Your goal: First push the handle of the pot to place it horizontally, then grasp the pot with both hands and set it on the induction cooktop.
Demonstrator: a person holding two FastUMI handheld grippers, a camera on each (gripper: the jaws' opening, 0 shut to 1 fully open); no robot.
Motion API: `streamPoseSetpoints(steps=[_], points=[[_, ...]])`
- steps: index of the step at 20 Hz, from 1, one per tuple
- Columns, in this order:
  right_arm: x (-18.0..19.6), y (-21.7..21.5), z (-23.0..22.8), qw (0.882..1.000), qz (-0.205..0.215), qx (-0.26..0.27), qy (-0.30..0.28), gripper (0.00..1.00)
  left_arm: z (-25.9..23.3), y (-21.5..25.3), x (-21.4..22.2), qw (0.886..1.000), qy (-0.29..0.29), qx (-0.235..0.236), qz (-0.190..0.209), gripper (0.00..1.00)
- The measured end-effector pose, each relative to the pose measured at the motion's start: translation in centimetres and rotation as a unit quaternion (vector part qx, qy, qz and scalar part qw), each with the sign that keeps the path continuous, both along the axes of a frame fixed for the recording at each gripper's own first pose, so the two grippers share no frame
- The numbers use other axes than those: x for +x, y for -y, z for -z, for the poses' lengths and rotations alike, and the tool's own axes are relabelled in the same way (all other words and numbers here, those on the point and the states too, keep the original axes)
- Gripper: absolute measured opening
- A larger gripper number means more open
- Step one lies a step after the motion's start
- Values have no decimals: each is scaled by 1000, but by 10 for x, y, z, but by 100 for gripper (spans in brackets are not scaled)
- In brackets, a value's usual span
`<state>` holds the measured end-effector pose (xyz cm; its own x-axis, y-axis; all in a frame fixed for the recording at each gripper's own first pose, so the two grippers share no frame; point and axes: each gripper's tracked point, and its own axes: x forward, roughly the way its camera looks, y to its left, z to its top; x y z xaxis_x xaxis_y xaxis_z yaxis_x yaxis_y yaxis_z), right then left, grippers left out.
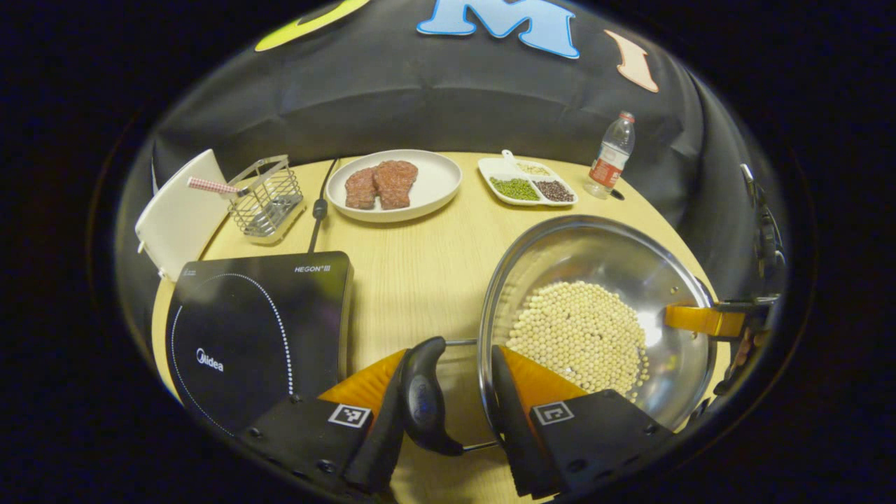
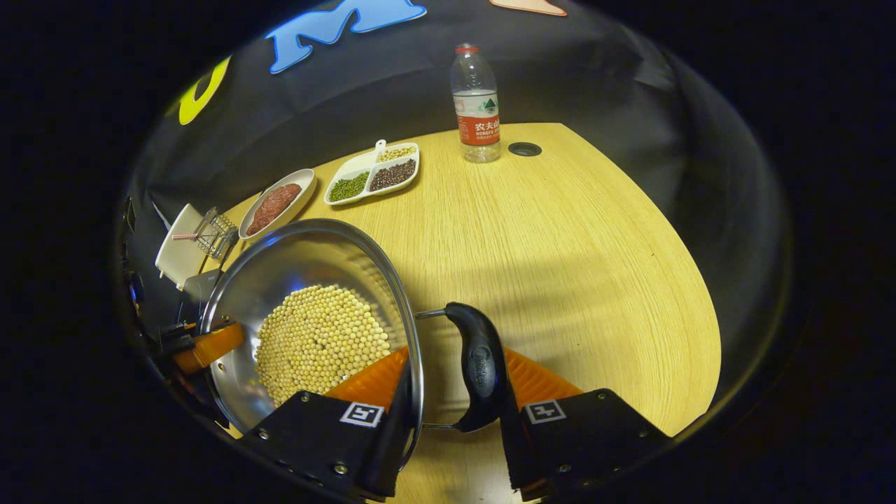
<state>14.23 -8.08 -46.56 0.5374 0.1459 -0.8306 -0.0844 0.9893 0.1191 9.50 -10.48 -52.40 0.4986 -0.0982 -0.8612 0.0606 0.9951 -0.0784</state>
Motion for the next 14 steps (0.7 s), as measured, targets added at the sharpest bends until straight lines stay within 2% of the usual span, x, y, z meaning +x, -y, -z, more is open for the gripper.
streamPoseSetpoints(steps=[1,3,5,8,9,11,12,13,14], points=[[-4,0,-1,1000,3,1,-3,59,-5,2,-2,1000,2,-1,1,68],[-12,0,-8,1000,4,-1,0,58,-13,0,-7,1000,5,-4,4,65],[-16,-2,-17,1000,4,-6,6,58,-19,-2,-10,1000,6,-9,5,68],[-24,-6,-32,1000,7,-9,13,58,-34,-7,-13,1000,14,-13,7,68],[-27,-9,-38,1000,8,-9,15,58,-40,-9,-14,1000,18,-13,8,65],[-32,-13,-48,1000,7,-9,22,58,-50,-14,-16,1000,22,-14,8,65],[-35,-16,-52,1000,7,-9,25,58,-55,-17,-17,1000,23,-13,8,68],[-36,-19,-54,1000,5,-8,28,58,-59,-21,-19,1000,26,-10,9,65],[-39,-23,-57,1000,4,-7,29,58,-64,-25,-19,1000,28,-8,10,68]])
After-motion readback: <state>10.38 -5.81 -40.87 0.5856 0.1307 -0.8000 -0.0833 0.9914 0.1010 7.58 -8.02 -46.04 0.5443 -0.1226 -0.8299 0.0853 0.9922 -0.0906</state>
